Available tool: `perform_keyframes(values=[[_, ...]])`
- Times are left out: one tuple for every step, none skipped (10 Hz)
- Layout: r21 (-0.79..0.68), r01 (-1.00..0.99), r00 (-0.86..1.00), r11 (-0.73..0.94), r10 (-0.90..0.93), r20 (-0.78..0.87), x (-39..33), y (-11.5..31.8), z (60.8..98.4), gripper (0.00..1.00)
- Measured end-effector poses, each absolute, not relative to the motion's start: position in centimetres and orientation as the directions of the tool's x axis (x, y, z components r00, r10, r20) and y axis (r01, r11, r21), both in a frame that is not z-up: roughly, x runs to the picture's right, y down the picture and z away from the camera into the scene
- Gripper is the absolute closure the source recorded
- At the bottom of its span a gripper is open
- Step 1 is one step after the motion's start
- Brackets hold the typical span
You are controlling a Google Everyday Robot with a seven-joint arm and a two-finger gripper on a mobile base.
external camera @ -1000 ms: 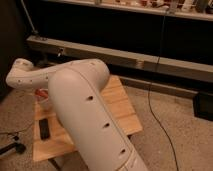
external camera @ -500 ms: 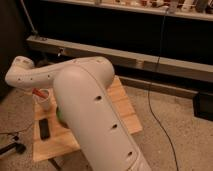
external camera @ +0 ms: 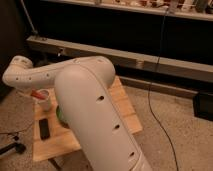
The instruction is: Place the pepper in the ceramic cup
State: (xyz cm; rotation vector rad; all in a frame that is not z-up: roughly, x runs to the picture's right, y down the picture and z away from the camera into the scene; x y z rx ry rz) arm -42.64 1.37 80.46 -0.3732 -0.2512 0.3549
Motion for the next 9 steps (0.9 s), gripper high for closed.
perform_keyframes(values=[[-0.395,-0.284,0.913,0.874,0.373,0.168,-42.5,1.3,80.3,0.2],[-0.39,-0.28,0.916,0.877,0.366,0.163,-42.4,1.2,80.3,0.2],[-0.384,-0.276,0.921,0.881,0.357,0.157,-42.1,1.1,80.2,0.2],[-0.373,-0.273,0.924,0.887,0.35,0.155,-42.0,0.7,80.0,0.2],[-0.363,-0.276,0.924,0.89,0.35,0.156,-41.9,0.2,79.7,0.2],[-0.356,-0.282,0.924,0.891,0.353,0.15,-41.7,-0.3,79.4,0.2],[-0.357,-0.288,0.925,0.889,0.354,0.135,-41.3,-0.5,79.1,0.2],[-0.362,-0.296,0.928,0.884,0.356,0.109,-40.8,-0.5,78.8,0.2],[-0.364,-0.298,0.929,0.883,0.356,0.101,-40.6,-0.5,78.8,0.2]])
